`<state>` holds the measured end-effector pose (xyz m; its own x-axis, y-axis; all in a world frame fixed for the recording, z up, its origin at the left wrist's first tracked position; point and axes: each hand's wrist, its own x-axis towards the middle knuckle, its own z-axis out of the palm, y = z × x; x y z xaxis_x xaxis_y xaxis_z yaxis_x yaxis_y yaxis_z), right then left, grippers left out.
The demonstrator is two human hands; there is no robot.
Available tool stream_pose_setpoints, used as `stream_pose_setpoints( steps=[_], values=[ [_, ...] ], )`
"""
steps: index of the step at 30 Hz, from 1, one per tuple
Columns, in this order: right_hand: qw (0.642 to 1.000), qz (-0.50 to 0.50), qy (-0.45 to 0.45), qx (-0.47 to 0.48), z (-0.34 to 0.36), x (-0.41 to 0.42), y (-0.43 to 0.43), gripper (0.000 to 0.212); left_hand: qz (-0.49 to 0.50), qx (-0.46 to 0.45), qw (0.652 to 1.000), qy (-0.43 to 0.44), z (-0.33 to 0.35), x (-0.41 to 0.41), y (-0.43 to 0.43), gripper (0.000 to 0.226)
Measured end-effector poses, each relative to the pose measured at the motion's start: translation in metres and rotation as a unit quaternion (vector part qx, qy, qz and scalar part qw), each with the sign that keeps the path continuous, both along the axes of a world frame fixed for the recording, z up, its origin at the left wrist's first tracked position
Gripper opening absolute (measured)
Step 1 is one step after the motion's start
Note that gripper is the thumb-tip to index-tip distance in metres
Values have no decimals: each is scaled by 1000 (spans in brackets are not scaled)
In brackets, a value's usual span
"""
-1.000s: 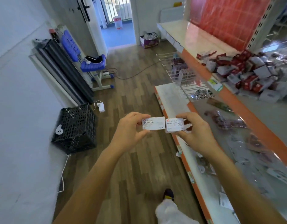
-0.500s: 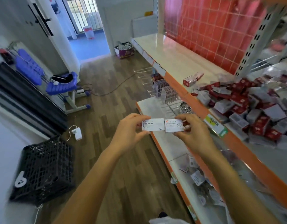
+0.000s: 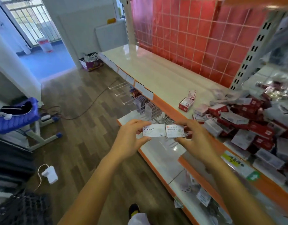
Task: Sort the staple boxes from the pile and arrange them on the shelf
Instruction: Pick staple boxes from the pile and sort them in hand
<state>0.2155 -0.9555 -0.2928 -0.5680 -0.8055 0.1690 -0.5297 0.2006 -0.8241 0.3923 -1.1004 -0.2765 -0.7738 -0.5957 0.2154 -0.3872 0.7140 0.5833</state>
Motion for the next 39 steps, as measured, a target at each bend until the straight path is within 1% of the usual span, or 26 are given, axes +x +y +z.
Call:
stream_pose_setpoints(
  steps=[5, 9, 16, 21, 27, 33, 39],
  values=[
    [999, -53, -6, 10, 5, -4, -64, 44, -49, 10, 999, 18, 4, -21, -79, 49],
    [994, -101, -26, 17, 5, -5, -101, 45, -92, 7, 996, 16, 4, -40, -130, 50],
    [985, -159, -67, 12, 1, -28, -144, 44, -154, 26, 988, 7, -6, -89, -193, 50],
    [980, -187, -62, 4, 1, -61, -176, 42, -177, 36, 983, -1, -5, -135, -234, 51],
    [975, -211, -64, -3, 2, -93, -210, 44, -208, 16, 978, -19, 5, -179, -275, 50],
    [967, -236, -92, -16, 4, -110, -228, 46, -226, 27, 973, -42, 1, -208, -296, 50],
    [961, -256, -107, -25, -1, -117, -248, 49, -255, 31, 966, -39, -5, -230, -321, 49]
  ],
)
